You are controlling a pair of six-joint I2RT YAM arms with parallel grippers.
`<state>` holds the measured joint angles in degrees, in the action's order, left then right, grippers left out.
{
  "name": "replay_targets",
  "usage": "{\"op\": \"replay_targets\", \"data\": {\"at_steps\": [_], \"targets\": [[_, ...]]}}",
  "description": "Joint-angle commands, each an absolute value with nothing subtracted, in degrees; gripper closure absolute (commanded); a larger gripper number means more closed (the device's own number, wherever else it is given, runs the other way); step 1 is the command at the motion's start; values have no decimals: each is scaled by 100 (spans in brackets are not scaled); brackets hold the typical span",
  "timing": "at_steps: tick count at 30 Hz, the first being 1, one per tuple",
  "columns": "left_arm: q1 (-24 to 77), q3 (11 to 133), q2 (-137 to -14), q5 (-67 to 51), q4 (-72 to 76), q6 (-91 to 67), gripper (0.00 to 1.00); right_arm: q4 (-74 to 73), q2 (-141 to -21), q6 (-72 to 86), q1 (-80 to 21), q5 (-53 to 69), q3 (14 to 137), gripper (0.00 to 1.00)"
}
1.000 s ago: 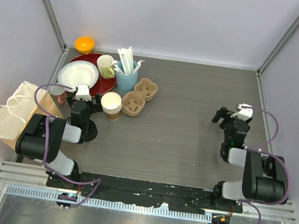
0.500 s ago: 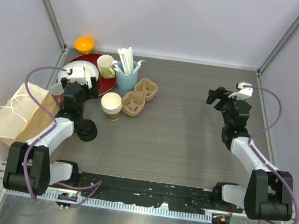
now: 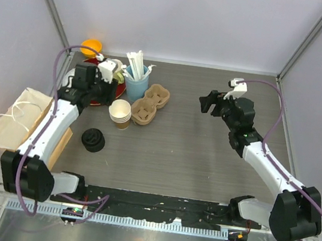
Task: Pack the takeout coffee
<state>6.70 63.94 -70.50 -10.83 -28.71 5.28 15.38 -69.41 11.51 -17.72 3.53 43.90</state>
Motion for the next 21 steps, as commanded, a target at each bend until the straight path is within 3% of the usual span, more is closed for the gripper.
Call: {"op": "replay_targets", "data": {"at_steps": [1,4,11,18,21], "targets": [[1045,6705,-7751,-467,-3753,800,50,1301,-6996,1134,-1969,624,4746,20],[1248,6969,-8154,-150,-3867,861,53,1275,-7031,1064,-2065,615,4790,21],[1266,7084,-8306,-140,-3823,835,72,1239,-6996,941,-2092,527,4781,21],[1274,7031,-8183,-176,-3577,835,64,1213,-7163,905,-2118,624,4851,21],[1274,7075,-8287,-176,-3559,852,70,1204,-7198,896,-2118,694,4887,21]]}}
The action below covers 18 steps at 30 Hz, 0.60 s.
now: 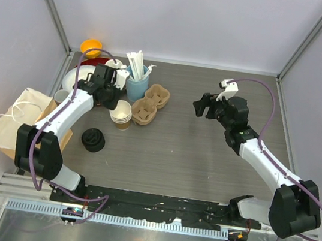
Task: Pack the takeout coffee
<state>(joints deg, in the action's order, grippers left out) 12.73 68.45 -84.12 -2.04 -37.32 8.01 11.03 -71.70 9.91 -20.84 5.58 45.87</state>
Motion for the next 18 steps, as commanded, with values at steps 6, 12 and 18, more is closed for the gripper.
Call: {"op": "replay_targets", "data": {"at_steps": [6,12,18], "targets": [[1274,7216,-8385,-149,-3726,852,100,1204,-7154,852,-2127,686,4860,21],[1274,7286,-8227,-149,-3840,852,100,1161,-7181,844,-2162,694,4887,21],[1257,7365,-8025,-816,-4175,572,100,853,-7277,773,-2346,800,5115,22]]}}
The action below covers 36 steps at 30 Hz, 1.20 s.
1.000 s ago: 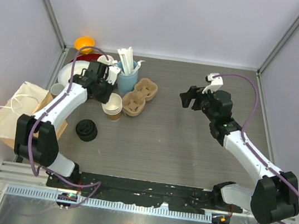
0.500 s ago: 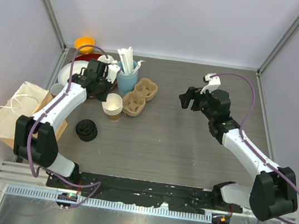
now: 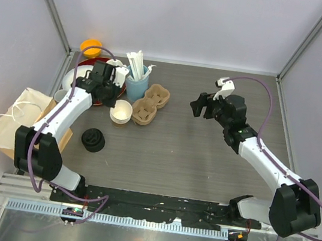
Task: Pack the takeout coffee
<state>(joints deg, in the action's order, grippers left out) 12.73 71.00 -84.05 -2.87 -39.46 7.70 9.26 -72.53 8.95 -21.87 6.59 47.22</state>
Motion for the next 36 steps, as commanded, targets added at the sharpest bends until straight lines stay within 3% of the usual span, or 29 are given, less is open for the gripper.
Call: {"op": "replay_targets", "data": {"at_steps": [1,13,18,24,27,29,36], "targets": [[1257,7330,-7955,-870,-4157,536,100,826,-7295,782,-2442,835,5150,22],[1081,7312,-7603,-1134,-4166,194,100,264,-8129,1010,-3726,1079,6336,25],[1063,7935,-7269,-617,-4148,53,100,255,-8148,1309,-3832,1450,6829,25],[1063,9104,-7303,-843,-4710,-243,100,37,-7691,1476,-3806,872,7022,25],[1308,9421,-7418,-1151,-4764,-457,100,-429,-7287,1459,-3639,-33,7058,25],[2054,9509,-7680,-707,-4781,-361,100,-579,-6963,1546,-3166,-525,6909,25],[3839,9966,-9233,-466,-4712,-26,100,-1037,-6215,1740,-1311,-834,6206,23]]}}
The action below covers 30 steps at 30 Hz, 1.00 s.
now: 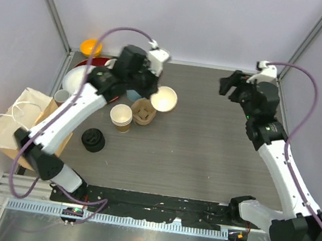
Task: Pack the takeout coffee
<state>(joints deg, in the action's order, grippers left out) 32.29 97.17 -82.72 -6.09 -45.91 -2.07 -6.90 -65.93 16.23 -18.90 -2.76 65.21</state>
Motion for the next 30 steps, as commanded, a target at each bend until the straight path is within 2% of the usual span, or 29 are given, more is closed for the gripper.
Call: {"op": "replay_targets", "data": {"at_steps": [1,5,10,22,30], "targets": [[4102,10080,-9394,-440,-4641,78,100,-1072,-6196,1749,-1153,-844,6109,23],[4447,10502,-10334,-738,-4412,123,100,-1107,-6196,1775,-599,-598,5959,23],[4500,10855,-11275,-853,-4080,70,100,-1134,-6284,1688,-562,-501,5906,23],[4483,10529,-11891,-1178,-3358,114,100,-1037,-6337,1661,-554,-150,5871,23],[4474,11600,-12699,-879,-3672,140,100,-1037,-6284,1635,-554,-123,5854,23]]}}
